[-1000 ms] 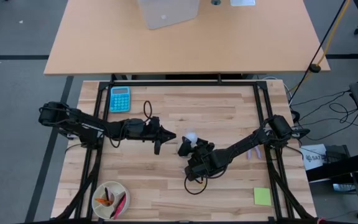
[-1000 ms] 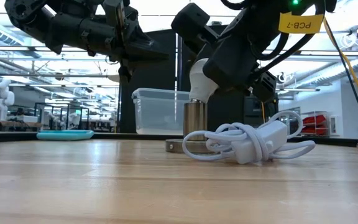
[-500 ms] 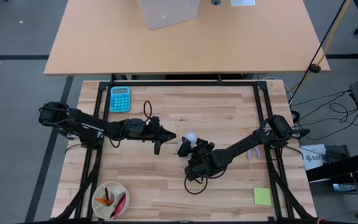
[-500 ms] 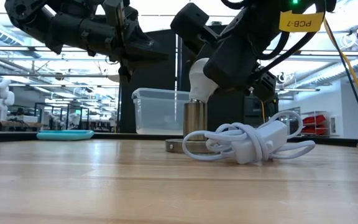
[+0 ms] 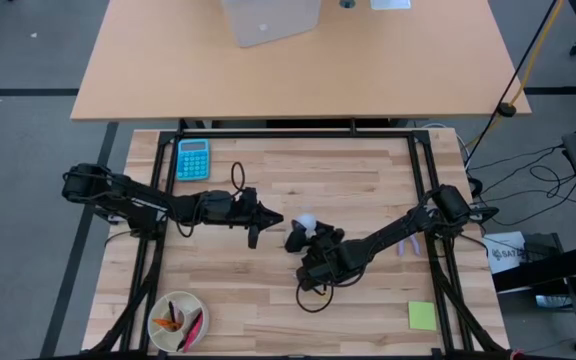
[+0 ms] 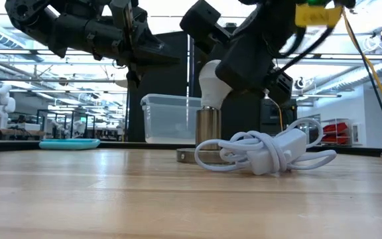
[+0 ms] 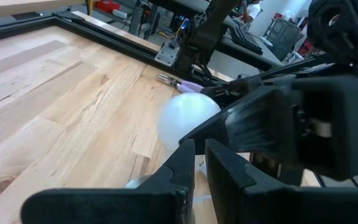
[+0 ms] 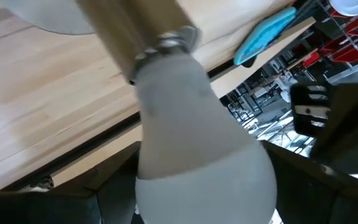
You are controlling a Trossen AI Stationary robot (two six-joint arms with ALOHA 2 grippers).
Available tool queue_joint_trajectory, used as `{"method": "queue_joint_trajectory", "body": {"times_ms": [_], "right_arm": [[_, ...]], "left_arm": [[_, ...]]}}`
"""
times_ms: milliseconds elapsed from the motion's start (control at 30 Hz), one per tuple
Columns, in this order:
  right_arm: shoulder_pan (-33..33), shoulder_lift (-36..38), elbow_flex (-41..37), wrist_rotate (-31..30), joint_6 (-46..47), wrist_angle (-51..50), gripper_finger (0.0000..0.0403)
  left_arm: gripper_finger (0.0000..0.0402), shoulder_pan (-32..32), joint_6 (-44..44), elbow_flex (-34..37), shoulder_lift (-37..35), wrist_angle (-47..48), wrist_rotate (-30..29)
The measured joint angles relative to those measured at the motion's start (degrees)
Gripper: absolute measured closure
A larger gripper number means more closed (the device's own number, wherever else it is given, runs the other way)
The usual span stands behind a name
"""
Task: Screw lightbulb
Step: Insert the light bulb into the lamp
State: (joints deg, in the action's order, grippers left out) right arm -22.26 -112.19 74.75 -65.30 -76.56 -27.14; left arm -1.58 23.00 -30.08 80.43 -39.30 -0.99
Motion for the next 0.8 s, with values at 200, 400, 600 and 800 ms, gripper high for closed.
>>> {"method": "queue_joint_trajectory", "body": {"times_ms": [200, 400, 600, 800], "right_arm": [[0.0, 0.0, 1.3, -0.1, -0.2, -0.1, 0.0105], [-0.4, 0.0, 1.4, -0.1, -0.4, 0.0, 0.0106], [-0.8, 0.0, 1.4, 0.0, -0.4, 1.6, 0.0106], [-0.7, 0.0, 1.4, 0.0, -0.6, 2.8, 0.0106]], "left_arm": [[0.0360, 0.0, 0.0, 0.0, 0.0, 0.3, 0.0], [0.0360, 0.0, -0.1, 0.0, 0.0, 0.3, 0.0], [0.0360, 0.0, -0.1, 0.0, 0.0, 0.3, 0.0], [0.0360, 0.0, -0.1, 0.0, 0.0, 0.3, 0.0]]}}
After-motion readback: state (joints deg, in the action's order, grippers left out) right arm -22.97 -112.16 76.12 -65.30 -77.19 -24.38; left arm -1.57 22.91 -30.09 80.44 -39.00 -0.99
